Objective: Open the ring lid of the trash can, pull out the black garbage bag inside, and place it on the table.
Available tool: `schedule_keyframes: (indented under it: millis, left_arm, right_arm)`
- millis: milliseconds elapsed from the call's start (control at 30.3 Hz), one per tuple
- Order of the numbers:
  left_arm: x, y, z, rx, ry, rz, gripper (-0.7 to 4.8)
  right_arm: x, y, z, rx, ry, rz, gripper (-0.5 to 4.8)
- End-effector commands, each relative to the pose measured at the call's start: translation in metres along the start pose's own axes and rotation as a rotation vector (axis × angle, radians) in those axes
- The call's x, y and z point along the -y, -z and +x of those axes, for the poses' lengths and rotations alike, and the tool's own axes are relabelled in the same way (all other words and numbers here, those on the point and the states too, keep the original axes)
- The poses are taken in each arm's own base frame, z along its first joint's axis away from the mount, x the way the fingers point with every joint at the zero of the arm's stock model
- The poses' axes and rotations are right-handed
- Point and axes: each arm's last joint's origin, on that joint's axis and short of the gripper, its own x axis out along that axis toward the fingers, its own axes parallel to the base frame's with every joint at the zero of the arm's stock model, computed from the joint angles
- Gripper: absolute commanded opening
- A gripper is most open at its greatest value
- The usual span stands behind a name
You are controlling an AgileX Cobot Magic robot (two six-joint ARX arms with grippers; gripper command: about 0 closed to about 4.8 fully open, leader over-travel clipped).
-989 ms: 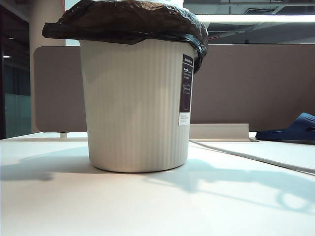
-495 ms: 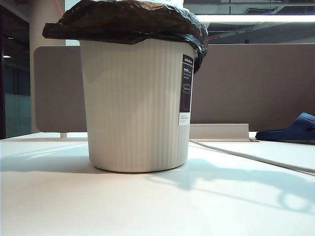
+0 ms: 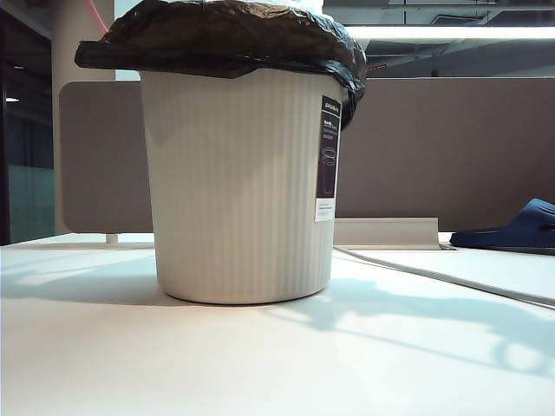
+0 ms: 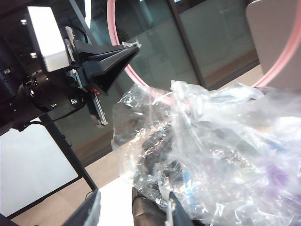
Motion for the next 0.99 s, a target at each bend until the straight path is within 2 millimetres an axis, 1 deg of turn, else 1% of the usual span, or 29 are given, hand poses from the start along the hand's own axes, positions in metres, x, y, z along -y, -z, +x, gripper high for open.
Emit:
schedule_keyframes:
  millis: [33,132,363,429,495,627,726,824,989]
  left_arm:
    - [-0.007,0.001,-0.002,0.005,-0.029,-0.002,-0.06]
    - [-0.012,0.004,-0.003,-0.003,-0.048,-0.011,-0.06]
    - [-0.019,0.001,-0.008,0.008,-0.068,-0.058,-0.06]
    - [-0.020,0.001,-0.010,0.013,-0.069,-0.101,-0.06]
    - [-0.022,0.000,-0.015,0.026,-0.063,-0.196,-0.06]
    - [-0.027,0.000,-0.031,0.046,-0.002,-0.334,-0.06]
    - [-0.030,0.001,-0.045,0.056,0.050,-0.371,-0.06]
    - [-0.032,0.002,-0.061,0.071,0.121,-0.444,-0.06]
    - [-0.036,0.004,-0.086,0.083,0.211,-0.574,-0.06]
  right_arm:
    - [-0.003,-0.003,0.000,0.009,-0.006,-0.020,1.80]
    - [-0.002,-0.002,0.000,0.006,-0.004,-0.016,1.80]
    - [-0.002,-0.002,0.000,0.005,-0.004,-0.017,1.80]
    - [-0.002,-0.002,0.000,0.002,-0.001,-0.034,1.80]
    - [-0.001,-0.001,0.000,-0.002,0.016,-0.047,1.80]
    - [0.004,0.004,-0.001,-0.014,0.094,-0.072,1.80]
    - [0.007,0.007,-0.001,-0.027,0.144,-0.086,1.80]
    - [0.009,0.010,-0.002,-0.038,0.202,-0.096,1.80]
    - [0.008,0.008,-0.005,-0.060,0.330,-0.121,1.80]
